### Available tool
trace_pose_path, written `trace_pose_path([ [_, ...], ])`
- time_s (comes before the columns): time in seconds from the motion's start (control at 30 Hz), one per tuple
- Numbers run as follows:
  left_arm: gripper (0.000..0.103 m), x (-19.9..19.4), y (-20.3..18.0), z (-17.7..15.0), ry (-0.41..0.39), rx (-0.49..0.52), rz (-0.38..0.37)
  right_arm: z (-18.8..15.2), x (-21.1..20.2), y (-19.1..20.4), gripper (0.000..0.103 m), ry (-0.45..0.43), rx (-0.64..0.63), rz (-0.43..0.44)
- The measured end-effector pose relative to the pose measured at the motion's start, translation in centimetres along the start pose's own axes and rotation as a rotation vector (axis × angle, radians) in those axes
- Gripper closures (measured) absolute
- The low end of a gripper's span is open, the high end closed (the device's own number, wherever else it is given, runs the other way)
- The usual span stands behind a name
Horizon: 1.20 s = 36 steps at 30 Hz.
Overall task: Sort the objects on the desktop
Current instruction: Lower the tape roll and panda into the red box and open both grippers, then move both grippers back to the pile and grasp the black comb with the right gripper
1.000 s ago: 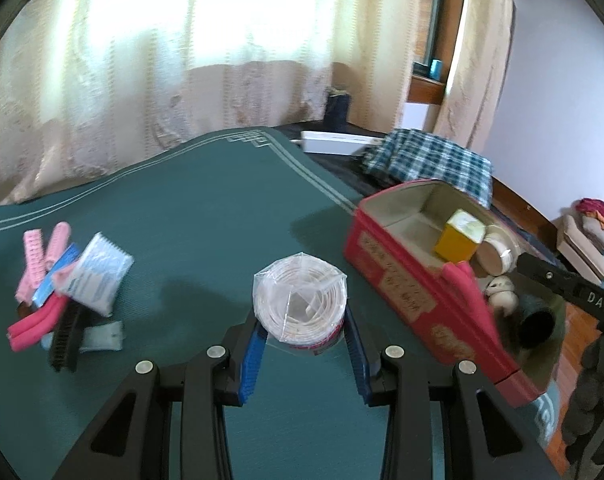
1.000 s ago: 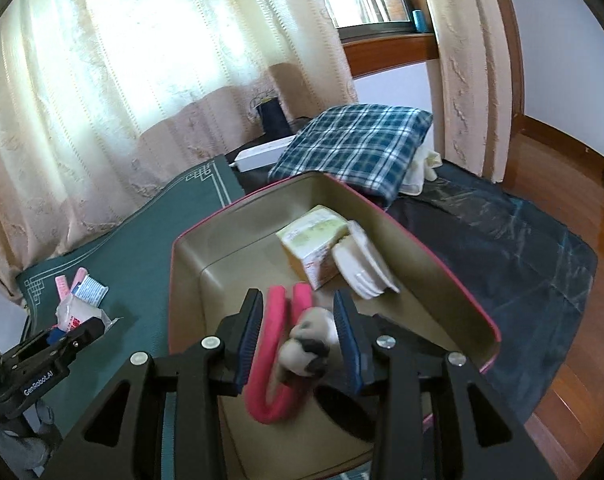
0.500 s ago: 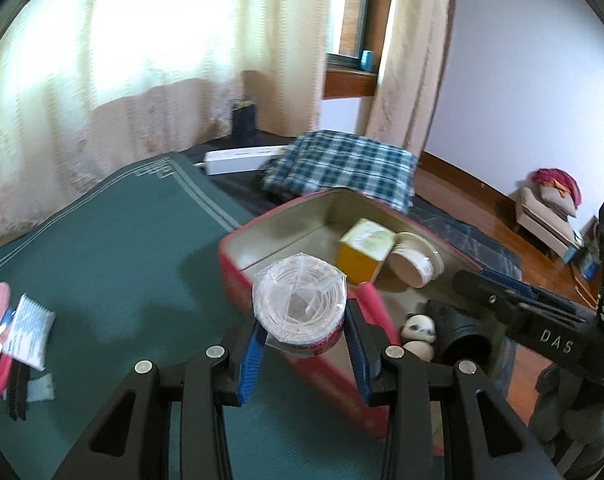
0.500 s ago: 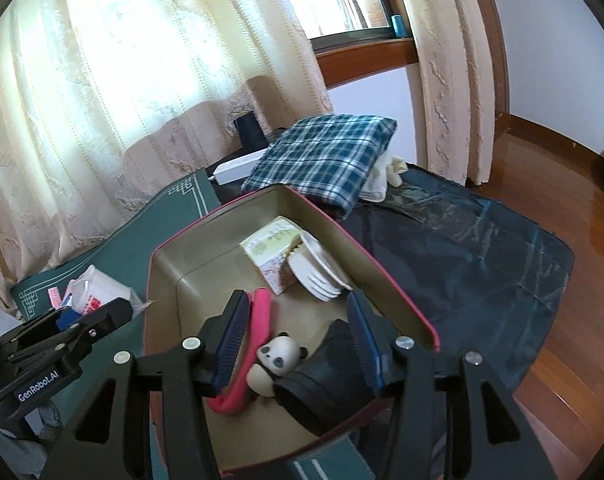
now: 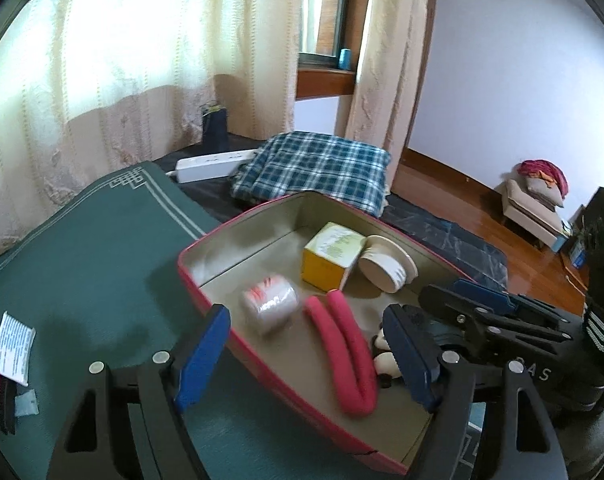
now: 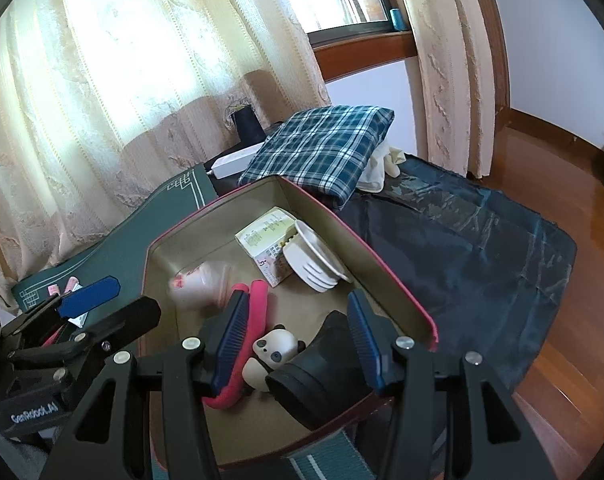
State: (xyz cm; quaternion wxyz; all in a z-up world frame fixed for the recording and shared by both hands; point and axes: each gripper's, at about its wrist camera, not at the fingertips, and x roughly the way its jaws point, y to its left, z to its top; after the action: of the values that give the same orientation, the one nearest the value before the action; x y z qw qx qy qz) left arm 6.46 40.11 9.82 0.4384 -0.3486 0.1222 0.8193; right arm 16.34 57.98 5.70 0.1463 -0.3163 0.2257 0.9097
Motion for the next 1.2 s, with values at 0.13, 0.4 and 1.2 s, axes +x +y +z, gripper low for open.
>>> trace_pose_path([
  [0.13,0.023,-0.3,0.7,-0.3,-0.002,-0.020,0.014,0.0,0.0,0.6,0.048,0.000,-0.013,0.007],
  [0.4,0.023,-1.2,1.4,-0.9,-0.010,-0.030,0.034,-0.3,-0.5,1.6,0.048,-0.004,-0.027,0.004],
  [1.2,0.023,-4.8,8.3,-4.1,-0.026,-0.150,0.105,-0.8,-1.5,8.9,0.043,-0.032,-0.156,0.022],
])
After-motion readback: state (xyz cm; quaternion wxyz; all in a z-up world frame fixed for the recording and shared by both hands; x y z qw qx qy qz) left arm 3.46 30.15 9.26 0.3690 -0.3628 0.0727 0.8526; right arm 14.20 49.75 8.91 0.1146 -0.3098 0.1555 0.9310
